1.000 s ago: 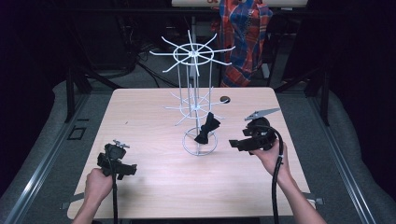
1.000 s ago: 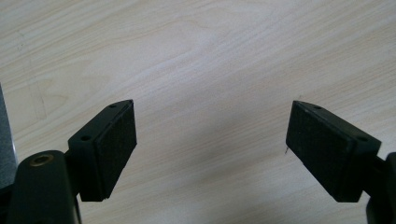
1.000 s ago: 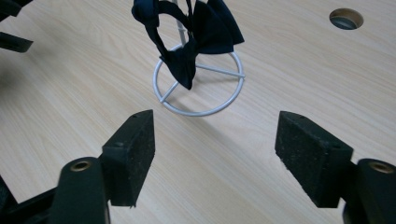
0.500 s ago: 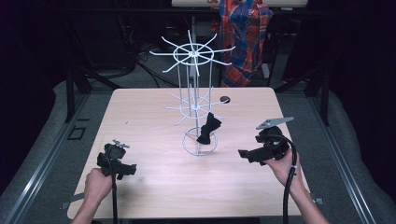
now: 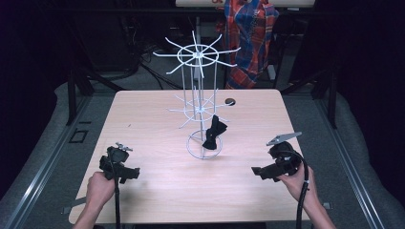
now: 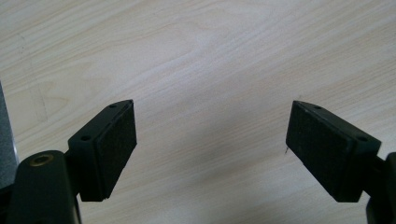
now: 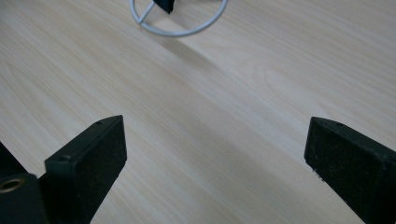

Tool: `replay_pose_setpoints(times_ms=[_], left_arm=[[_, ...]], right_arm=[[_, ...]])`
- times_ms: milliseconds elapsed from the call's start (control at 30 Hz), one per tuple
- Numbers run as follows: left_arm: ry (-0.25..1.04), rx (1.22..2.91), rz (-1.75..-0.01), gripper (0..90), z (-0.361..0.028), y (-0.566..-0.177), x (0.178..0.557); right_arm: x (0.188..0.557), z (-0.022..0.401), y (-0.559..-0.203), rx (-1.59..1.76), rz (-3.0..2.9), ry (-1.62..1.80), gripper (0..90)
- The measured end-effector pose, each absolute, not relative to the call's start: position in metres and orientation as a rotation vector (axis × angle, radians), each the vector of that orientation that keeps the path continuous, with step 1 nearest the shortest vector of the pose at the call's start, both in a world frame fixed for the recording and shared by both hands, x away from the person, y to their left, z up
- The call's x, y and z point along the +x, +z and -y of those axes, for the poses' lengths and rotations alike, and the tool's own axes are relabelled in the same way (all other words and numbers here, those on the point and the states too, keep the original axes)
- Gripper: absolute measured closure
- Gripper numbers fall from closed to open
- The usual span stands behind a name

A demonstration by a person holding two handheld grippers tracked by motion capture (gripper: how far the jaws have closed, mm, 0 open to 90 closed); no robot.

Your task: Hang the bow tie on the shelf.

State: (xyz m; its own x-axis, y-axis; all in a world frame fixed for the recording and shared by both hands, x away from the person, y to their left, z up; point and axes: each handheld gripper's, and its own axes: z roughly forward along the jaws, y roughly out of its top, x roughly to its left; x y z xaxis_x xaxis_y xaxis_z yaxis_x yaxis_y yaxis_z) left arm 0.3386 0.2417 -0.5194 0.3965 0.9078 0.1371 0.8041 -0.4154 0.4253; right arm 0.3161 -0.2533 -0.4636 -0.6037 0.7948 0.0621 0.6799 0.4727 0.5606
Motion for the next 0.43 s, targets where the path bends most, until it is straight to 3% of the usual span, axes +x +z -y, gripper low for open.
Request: replay_pose_setpoints(times_ms=[433], left_arm=[[0.511, 2.374, -1.493, 16.6, -0.240, -0.520, 0.340]], right_arm=[[0.320, 0.252, -0.479, 1.301, -2.538, 0.780, 6.0]])
